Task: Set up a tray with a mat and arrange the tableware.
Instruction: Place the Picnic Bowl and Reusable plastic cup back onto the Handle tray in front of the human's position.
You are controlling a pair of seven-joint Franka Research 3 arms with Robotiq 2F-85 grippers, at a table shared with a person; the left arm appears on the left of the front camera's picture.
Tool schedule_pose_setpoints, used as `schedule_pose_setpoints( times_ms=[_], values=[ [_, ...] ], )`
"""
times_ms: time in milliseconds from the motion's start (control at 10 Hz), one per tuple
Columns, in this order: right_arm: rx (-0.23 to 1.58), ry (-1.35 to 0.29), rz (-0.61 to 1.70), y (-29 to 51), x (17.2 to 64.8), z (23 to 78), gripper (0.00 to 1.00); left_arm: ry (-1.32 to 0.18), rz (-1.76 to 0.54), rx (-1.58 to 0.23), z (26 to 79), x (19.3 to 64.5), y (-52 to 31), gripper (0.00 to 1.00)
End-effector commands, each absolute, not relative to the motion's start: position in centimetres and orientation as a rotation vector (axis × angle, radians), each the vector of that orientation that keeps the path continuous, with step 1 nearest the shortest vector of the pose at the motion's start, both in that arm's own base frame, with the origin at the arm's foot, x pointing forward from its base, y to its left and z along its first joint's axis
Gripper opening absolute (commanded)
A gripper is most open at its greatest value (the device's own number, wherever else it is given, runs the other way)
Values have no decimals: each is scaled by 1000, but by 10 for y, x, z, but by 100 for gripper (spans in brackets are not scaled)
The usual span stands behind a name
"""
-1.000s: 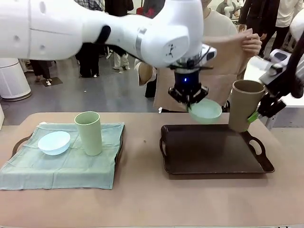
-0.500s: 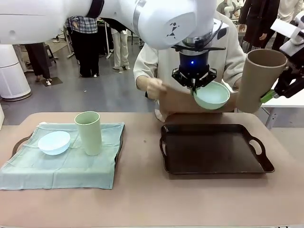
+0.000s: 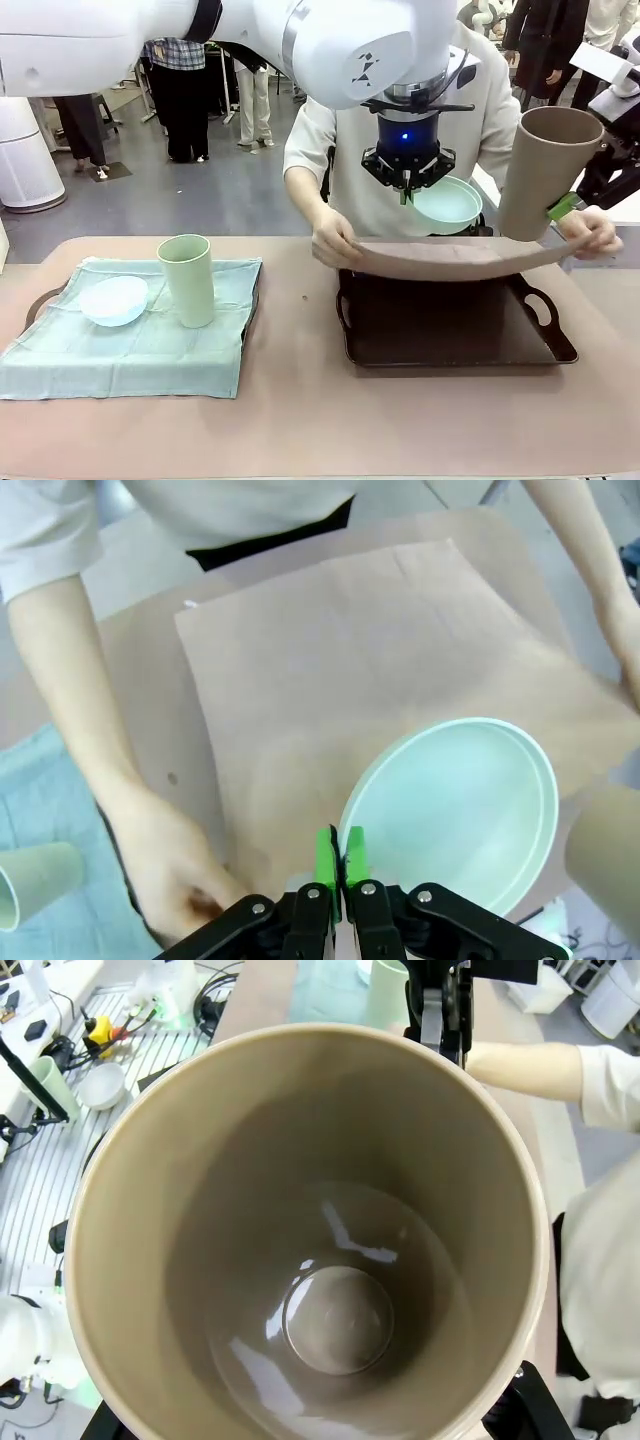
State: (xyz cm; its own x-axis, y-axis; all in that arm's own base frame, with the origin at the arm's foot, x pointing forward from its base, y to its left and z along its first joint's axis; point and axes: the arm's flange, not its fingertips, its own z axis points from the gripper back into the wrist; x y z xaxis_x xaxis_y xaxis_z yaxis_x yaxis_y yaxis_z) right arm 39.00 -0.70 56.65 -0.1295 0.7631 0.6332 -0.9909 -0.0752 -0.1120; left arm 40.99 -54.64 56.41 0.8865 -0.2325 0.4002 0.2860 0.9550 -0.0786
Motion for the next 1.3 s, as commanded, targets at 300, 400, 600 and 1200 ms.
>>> schedule_pose_setpoints(
  times_ms=[300,400,600,1200],
  values=[
    [474,-614,1608,-6,392,568,0,-399,-278,-145,567,410,-545,0],
    [474,-614,1608,-6,392,568,0,-399,-278,-145,567,410,-545,0],
    [474,-614,1608,-6,392,568,0,-399,-278,-145,567,410,-545,0],
    [474,-614,1608,-6,392,568,0,-399,-278,-145,567,410,-545,0]
  ],
)
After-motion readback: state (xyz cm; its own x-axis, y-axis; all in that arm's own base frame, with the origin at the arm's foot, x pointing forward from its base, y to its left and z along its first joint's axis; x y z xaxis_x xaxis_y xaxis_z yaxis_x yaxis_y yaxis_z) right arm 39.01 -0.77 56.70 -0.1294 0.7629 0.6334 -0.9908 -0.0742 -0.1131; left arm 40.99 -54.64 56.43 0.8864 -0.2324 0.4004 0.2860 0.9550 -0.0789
